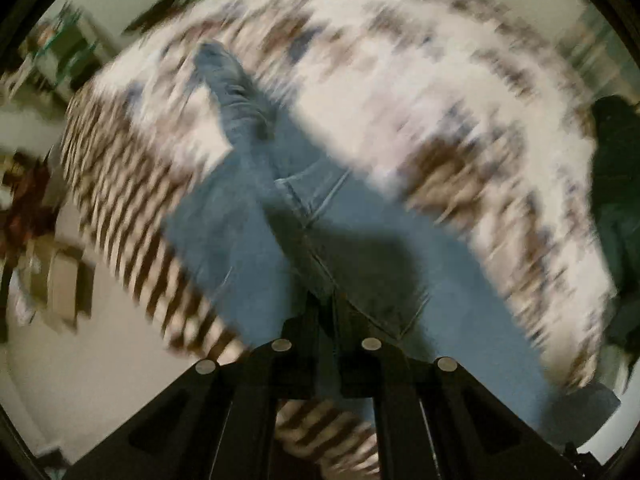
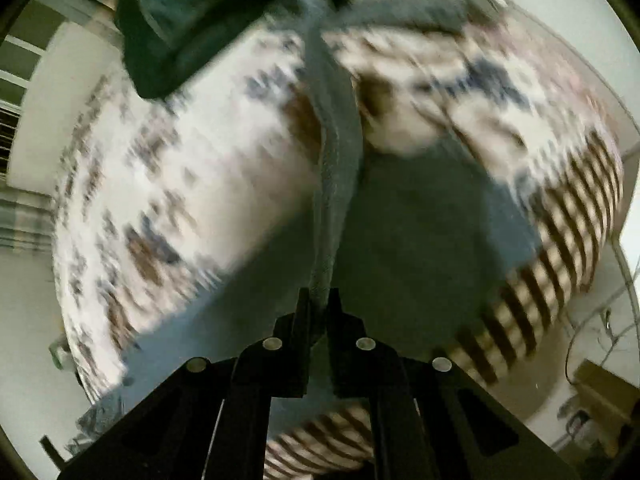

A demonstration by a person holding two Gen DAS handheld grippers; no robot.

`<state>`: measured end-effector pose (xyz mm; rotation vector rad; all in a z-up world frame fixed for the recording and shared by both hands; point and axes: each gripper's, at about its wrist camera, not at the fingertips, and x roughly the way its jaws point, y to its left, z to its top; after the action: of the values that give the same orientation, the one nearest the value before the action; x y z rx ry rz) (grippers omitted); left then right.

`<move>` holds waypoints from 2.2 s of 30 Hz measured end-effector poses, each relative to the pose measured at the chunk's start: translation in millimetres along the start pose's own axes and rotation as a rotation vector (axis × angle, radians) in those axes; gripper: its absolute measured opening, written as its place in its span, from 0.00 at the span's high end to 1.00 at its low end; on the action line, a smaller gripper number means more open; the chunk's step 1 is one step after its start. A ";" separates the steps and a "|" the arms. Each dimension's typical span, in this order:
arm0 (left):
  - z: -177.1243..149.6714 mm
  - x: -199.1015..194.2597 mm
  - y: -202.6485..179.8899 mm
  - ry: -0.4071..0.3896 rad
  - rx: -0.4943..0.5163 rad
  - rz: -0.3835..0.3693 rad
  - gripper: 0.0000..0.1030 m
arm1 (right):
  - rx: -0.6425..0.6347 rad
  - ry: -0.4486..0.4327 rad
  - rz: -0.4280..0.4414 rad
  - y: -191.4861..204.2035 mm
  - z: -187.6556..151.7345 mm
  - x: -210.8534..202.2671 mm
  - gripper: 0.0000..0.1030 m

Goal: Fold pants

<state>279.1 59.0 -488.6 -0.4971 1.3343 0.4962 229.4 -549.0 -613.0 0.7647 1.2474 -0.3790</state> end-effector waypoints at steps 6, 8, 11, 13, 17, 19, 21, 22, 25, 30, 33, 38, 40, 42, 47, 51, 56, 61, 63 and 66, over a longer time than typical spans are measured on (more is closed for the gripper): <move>-36.8 89.4 30.2 0.087 -0.047 0.024 0.95 | 0.017 0.039 -0.095 -91.4 -25.6 32.2 0.94; -36.2 98.5 27.1 0.086 -0.033 0.035 0.92 | 0.062 0.103 -0.067 -118.9 -24.0 37.5 0.93; -37.8 86.2 19.9 0.036 -0.014 0.029 0.91 | 0.092 0.082 -0.002 -146.9 -15.5 13.9 0.75; -38.9 74.9 16.4 0.015 -0.020 0.026 0.86 | 0.113 0.018 0.023 -162.0 -5.2 -5.0 0.49; -44.9 61.5 9.1 0.000 -0.046 0.020 0.16 | 0.202 -0.036 0.015 -191.8 23.7 -10.3 0.48; -48.9 57.0 0.4 -0.016 -0.039 0.027 0.16 | 0.260 -0.035 -0.006 -205.5 37.2 0.5 0.48; -53.2 53.7 -12.7 -0.033 0.002 0.047 0.16 | 0.290 -0.026 -0.019 -210.1 45.9 10.6 0.48; -56.2 55.5 -18.3 -0.034 0.023 0.050 0.16 | 0.296 -0.011 -0.047 -212.9 50.4 17.3 0.48; -62.0 61.2 -40.3 -0.013 0.088 0.062 0.16 | 0.339 -0.007 -0.052 -222.6 49.6 28.7 0.62; -79.3 68.0 -74.6 0.010 0.191 0.072 0.16 | 0.201 -0.125 -0.079 -209.6 42.3 5.5 0.98; -85.4 68.7 -86.6 0.020 0.236 0.068 0.16 | 0.212 -0.159 -0.036 -205.1 35.9 -15.6 0.98; -92.1 73.0 -93.6 0.034 0.284 0.072 0.16 | 0.208 -0.127 -0.055 -215.0 27.7 -23.7 0.98; -92.9 78.8 -94.1 0.057 0.292 0.074 0.16 | 0.226 -0.030 -0.078 -224.0 29.1 1.0 0.97; -93.2 80.7 -90.8 0.070 0.295 0.073 0.16 | 0.262 0.023 -0.045 -234.0 29.4 13.7 0.92; -104.0 84.1 -83.6 0.090 0.287 0.024 0.16 | 0.407 -0.040 0.145 -251.8 8.6 -0.1 0.49; -117.5 105.4 -87.4 0.118 0.289 -0.008 0.16 | 0.496 -0.002 0.291 -261.0 -8.0 29.4 0.48; -120.5 144.5 -74.0 0.171 0.225 -0.034 0.07 | 0.511 -0.072 0.443 -252.6 -0.3 54.6 0.68; -109.1 154.2 -57.1 0.205 0.180 -0.095 0.01 | 0.446 -0.133 0.412 -234.3 19.8 34.4 0.94; -108.1 155.8 -54.0 0.201 0.186 -0.104 0.00 | 0.440 -0.127 0.410 -233.9 20.0 39.7 0.94; -102.7 162.0 -42.7 0.193 0.192 -0.103 0.00 | 0.412 -0.080 0.402 -240.7 19.6 59.2 0.89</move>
<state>251.3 -27.9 -662.5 -0.4604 1.5154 0.2356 106.2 -722.8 -741.2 1.3130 0.9193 -0.3348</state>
